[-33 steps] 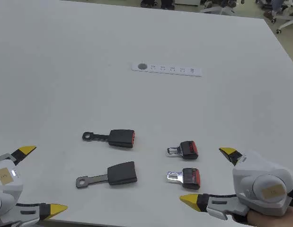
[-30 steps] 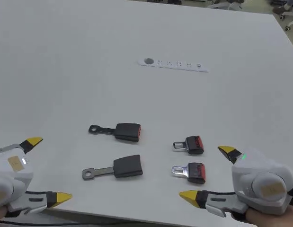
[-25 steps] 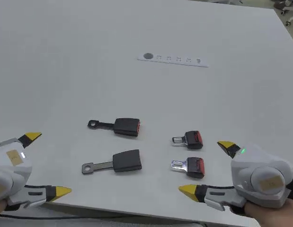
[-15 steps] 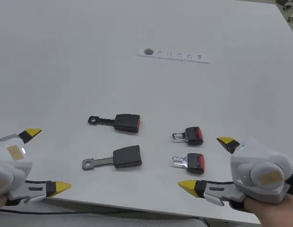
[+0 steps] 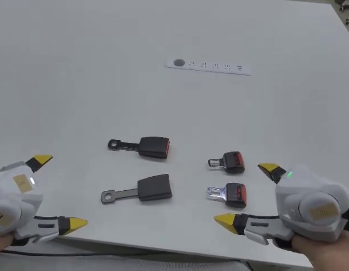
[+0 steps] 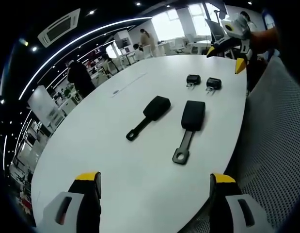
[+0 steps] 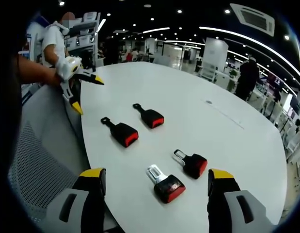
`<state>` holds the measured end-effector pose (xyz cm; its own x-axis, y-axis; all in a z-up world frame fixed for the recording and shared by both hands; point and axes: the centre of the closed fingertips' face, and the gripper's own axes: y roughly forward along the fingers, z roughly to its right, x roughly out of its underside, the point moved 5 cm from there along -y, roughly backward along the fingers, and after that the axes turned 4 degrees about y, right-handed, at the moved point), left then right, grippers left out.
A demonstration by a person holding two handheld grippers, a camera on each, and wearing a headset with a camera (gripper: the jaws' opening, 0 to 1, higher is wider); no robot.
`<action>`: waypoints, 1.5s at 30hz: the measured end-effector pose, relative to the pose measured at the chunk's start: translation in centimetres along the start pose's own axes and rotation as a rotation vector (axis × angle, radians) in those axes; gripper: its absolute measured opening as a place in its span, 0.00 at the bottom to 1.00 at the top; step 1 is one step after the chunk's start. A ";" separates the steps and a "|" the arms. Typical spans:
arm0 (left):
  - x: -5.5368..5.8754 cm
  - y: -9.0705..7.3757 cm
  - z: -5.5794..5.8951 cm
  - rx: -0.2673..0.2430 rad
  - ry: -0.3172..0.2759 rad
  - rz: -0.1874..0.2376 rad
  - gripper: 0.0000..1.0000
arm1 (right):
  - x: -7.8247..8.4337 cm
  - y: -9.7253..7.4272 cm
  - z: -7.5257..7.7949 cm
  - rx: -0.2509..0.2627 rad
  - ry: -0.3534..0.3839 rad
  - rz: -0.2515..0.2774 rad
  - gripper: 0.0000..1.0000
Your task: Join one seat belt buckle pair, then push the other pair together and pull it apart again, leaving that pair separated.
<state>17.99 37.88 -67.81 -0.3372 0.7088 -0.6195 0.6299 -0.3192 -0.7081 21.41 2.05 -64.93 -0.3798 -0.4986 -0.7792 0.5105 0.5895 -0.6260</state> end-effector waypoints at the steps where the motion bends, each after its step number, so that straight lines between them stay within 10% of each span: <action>1: 0.1 0.0 0.0 0.000 -0.001 0.000 0.94 | 0.0 0.0 0.0 -0.001 -0.002 -0.001 0.87; 27: -0.3 -0.7 -0.3 -0.020 0.011 0.001 0.83 | -0.2 -0.7 0.5 0.011 -0.033 -0.001 0.79; 45: -2.1 -0.3 0.3 0.101 0.042 -0.003 0.78 | 0.0 -0.9 1.0 0.004 -0.041 -0.018 0.71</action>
<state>18.29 36.35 -66.37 -0.3080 0.7351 -0.6040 0.5548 -0.3770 -0.7417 21.67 0.90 -64.32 -0.3572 -0.5342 -0.7662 0.5072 0.5779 -0.6394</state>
